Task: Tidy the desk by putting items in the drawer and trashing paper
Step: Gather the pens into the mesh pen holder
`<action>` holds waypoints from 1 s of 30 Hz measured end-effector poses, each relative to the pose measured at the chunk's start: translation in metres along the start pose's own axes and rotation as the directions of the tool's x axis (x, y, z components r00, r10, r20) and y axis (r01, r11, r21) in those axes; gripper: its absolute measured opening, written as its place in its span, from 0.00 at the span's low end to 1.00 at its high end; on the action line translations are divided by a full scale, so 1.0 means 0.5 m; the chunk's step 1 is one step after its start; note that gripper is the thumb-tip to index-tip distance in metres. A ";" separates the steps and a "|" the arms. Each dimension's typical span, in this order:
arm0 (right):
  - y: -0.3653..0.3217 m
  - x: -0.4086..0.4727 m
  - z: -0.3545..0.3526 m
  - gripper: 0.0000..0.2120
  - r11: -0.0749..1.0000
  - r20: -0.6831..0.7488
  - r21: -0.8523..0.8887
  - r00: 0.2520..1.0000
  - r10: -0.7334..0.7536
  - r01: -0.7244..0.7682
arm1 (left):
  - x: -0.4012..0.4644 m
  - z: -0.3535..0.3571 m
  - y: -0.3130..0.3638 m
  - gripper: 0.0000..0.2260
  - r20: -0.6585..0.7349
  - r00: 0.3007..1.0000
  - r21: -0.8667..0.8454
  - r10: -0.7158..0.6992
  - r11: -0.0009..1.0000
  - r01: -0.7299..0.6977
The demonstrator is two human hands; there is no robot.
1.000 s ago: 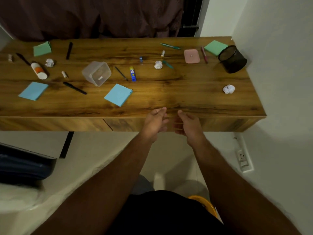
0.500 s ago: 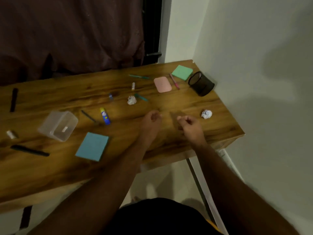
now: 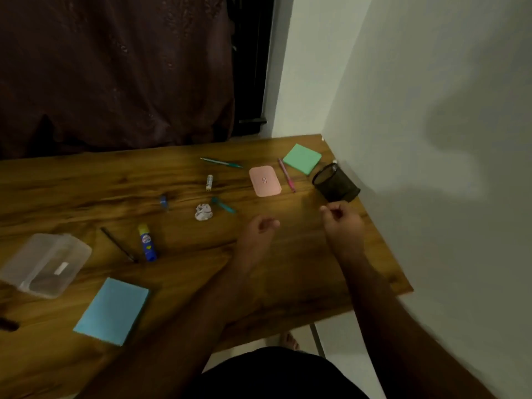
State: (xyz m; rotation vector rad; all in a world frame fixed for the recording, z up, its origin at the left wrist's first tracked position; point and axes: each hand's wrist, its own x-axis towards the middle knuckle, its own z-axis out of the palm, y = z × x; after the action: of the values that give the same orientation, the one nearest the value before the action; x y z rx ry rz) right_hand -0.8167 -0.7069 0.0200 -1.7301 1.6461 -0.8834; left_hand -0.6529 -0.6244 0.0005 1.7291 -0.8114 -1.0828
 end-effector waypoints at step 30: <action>-0.016 0.165 0.060 0.41 0.955 0.467 0.099 0.834 -0.293 0.280 | -0.010 0.080 0.033 0.11 -0.277 0.927 -0.487 -0.254 0.868 0.093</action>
State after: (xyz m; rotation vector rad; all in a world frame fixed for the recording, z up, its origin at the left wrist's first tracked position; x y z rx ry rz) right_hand -0.7868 -0.7895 0.0136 -2.0117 1.0623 -0.5330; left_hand -0.6925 -0.6401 0.0093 1.5238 -0.1547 -0.9677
